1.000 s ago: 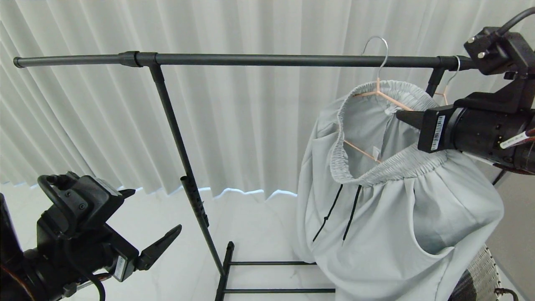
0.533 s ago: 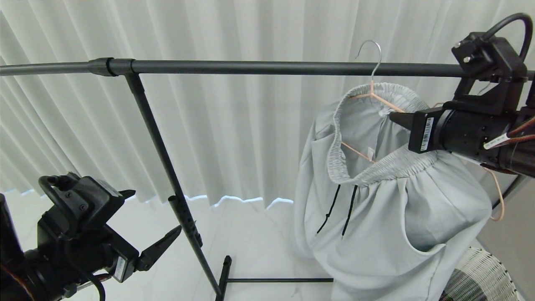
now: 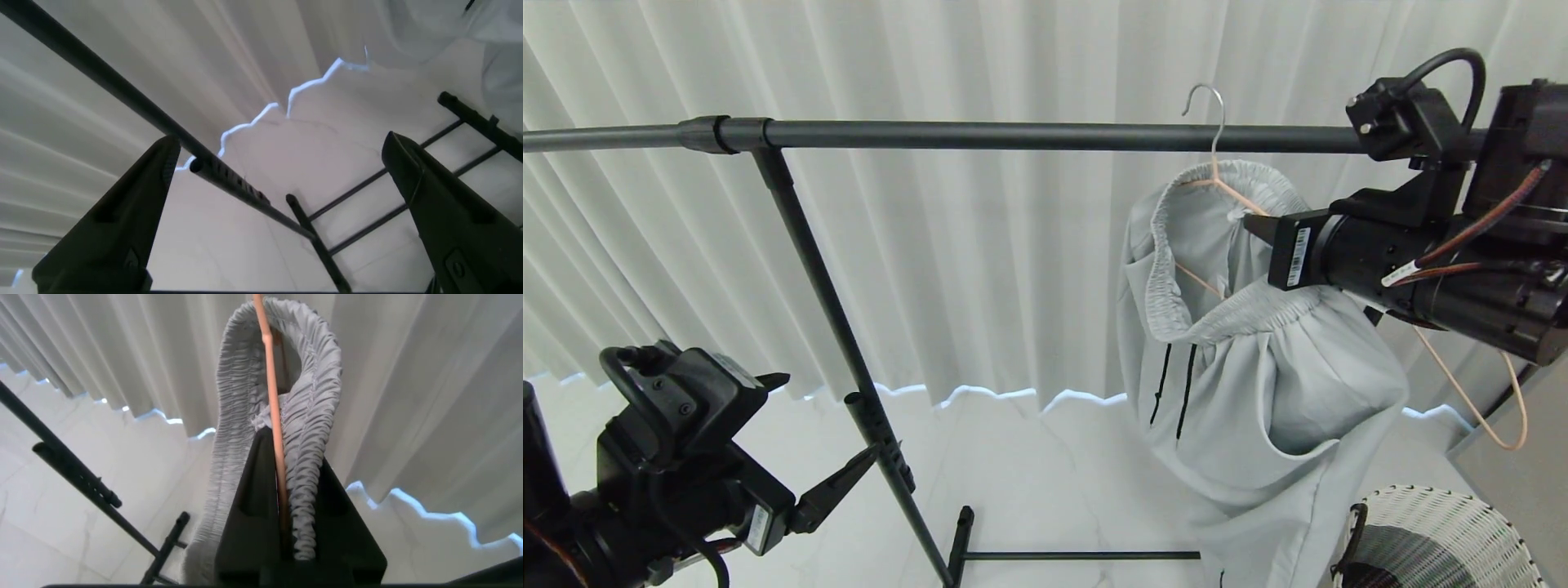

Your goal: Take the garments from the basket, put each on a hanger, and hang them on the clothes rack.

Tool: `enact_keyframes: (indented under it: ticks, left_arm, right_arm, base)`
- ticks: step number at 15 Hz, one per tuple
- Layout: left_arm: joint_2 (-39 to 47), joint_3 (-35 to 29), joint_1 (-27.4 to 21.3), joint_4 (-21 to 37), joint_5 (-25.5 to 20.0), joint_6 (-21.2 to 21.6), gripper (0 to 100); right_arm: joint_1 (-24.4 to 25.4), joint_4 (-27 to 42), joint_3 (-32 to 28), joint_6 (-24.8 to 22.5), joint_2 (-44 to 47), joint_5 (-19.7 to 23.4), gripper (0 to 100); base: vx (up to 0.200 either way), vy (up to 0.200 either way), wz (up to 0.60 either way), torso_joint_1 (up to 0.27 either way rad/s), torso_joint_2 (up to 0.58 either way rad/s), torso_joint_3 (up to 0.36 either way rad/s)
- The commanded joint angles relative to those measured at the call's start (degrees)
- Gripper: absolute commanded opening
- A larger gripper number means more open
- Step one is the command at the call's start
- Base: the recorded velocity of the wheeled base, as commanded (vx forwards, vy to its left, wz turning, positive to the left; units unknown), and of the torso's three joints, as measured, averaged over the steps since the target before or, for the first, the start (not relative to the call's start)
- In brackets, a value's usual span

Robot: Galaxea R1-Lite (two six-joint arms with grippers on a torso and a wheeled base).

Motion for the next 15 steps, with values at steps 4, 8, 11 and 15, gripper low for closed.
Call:
enact_keyframes:
  ticks: [4, 8, 11, 15]
  left_arm:
    - [-0.13, 0.22, -1.27, -0.03, 0.00, 0.01, 100]
    - [-0.13, 0.30, -1.80, -0.03, 0.00, 0.10, 100]
    - [-0.05, 0.30, -1.80, -0.03, 0.09, 0.10, 100]
    - [-0.05, 0.30, -1.63, -0.03, 0.18, 0.10, 100]
  right_arm:
    - [-0.72, -0.36, -0.05, 0.12, 3.47, -0.17, 0]
    - [-0.72, -0.36, -0.05, 0.03, 3.91, -0.35, 0]
    - [-0.54, -0.36, 0.30, 0.12, 3.38, -0.43, 100]
    - [-0.54, -0.36, 2.58, 0.21, 0.30, -0.52, 100]
  base:
    - [0.000, 0.000, 0.00, 0.000, 0.00, 0.000]
    - [0.000, 0.000, 0.00, 0.000, 0.00, 0.000]
    - [0.000, 0.000, 0.00, 0.000, 0.00, 0.000]
    - [0.000, 0.000, 0.00, 0.000, 0.00, 0.000]
